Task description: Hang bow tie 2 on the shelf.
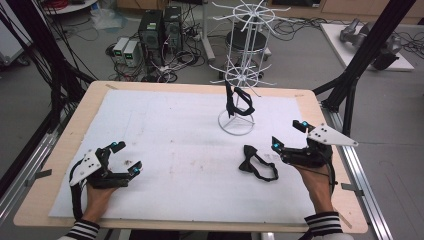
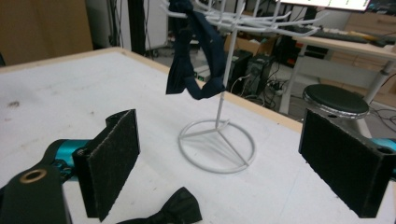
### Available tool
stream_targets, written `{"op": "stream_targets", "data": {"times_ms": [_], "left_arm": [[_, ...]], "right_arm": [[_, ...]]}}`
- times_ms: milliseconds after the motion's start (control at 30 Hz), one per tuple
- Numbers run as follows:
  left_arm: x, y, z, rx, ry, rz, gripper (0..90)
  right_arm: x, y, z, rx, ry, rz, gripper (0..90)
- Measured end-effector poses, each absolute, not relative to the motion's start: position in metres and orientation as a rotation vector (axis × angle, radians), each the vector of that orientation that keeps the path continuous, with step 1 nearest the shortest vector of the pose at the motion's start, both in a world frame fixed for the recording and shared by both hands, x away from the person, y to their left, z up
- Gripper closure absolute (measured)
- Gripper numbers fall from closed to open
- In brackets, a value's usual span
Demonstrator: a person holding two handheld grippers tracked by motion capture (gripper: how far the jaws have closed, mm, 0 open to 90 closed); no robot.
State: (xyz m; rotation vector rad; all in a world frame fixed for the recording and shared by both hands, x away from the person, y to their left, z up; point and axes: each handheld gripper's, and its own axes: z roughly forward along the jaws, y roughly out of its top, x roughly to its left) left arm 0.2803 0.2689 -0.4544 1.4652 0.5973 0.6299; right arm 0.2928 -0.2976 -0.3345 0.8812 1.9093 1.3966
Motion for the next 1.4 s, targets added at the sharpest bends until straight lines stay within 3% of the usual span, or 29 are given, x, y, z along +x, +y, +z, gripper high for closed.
{"op": "stream_targets", "data": {"times_ms": [1400], "left_arm": [[0.28,0.268,-0.454,1.473,0.592,0.635,8.3]], "right_arm": [[0.325,-0.261,-0.355,0.807,2.333,1.208,12.1]]}}
